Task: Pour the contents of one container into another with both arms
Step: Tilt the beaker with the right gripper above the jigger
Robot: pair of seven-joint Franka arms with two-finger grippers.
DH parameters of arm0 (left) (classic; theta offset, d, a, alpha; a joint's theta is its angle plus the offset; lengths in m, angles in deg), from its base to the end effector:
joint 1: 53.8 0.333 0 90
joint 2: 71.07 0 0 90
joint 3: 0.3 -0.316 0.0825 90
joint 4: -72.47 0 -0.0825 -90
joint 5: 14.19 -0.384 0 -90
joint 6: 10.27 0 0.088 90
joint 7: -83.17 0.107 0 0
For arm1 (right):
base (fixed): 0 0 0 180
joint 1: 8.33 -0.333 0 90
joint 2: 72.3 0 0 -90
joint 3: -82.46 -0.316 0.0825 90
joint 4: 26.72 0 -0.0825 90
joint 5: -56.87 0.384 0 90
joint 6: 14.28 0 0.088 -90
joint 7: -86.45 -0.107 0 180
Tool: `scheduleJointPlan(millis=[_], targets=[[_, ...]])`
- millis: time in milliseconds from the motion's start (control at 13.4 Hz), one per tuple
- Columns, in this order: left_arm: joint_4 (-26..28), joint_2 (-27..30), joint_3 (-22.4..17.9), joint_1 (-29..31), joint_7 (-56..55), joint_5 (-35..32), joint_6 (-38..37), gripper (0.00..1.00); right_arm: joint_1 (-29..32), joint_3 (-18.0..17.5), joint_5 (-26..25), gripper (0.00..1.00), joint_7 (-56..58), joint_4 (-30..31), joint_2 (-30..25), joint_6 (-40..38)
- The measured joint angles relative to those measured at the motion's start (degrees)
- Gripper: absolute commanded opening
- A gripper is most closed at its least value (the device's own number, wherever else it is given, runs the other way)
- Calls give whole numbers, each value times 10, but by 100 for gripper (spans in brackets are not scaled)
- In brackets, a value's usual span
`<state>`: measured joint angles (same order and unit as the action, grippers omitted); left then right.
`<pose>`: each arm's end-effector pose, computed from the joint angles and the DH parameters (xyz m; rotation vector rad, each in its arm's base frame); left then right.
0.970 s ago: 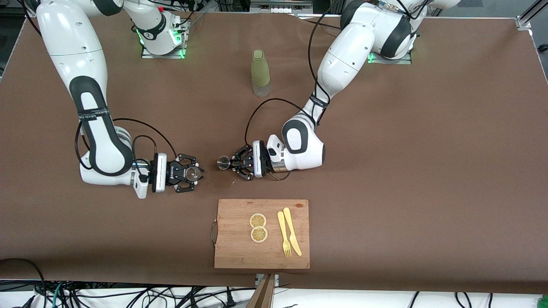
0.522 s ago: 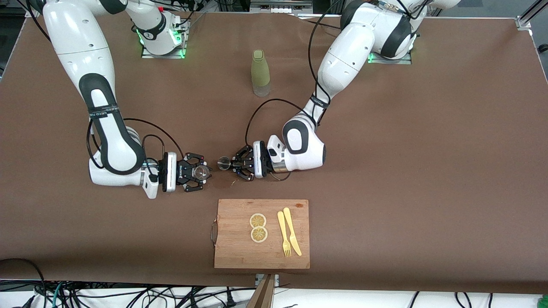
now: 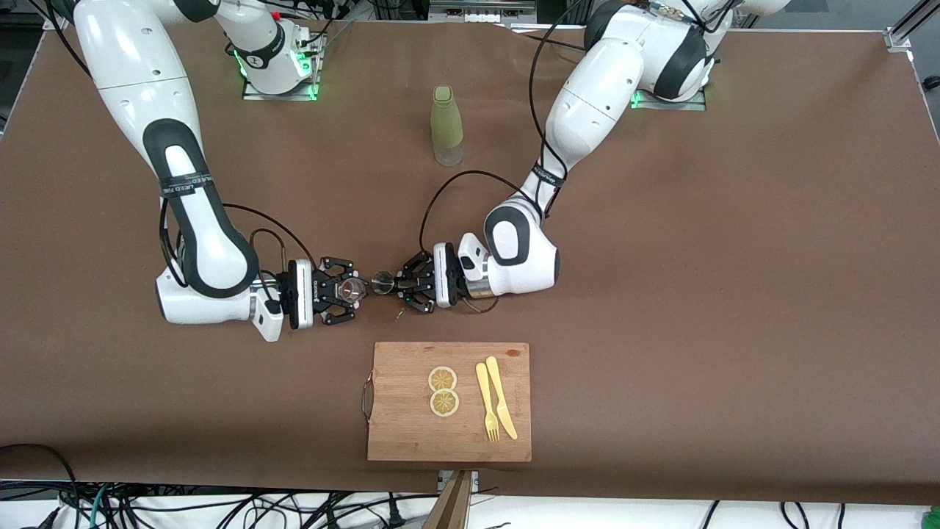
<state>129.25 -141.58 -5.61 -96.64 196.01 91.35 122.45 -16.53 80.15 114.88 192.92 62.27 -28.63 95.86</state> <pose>0.5988 -0.5206 0.1148 1.5850 -1.2381 0.9516 0.6580 0.1787 0.1988 -1.6640 -1.4882 -0.5082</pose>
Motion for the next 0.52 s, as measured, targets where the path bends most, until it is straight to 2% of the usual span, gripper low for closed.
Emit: scheduleJointPlan(millis=[522], targets=[[-1, 0, 0, 0, -2, 0, 0, 0, -3, -4, -36, 26, -37, -5, 0, -1]])
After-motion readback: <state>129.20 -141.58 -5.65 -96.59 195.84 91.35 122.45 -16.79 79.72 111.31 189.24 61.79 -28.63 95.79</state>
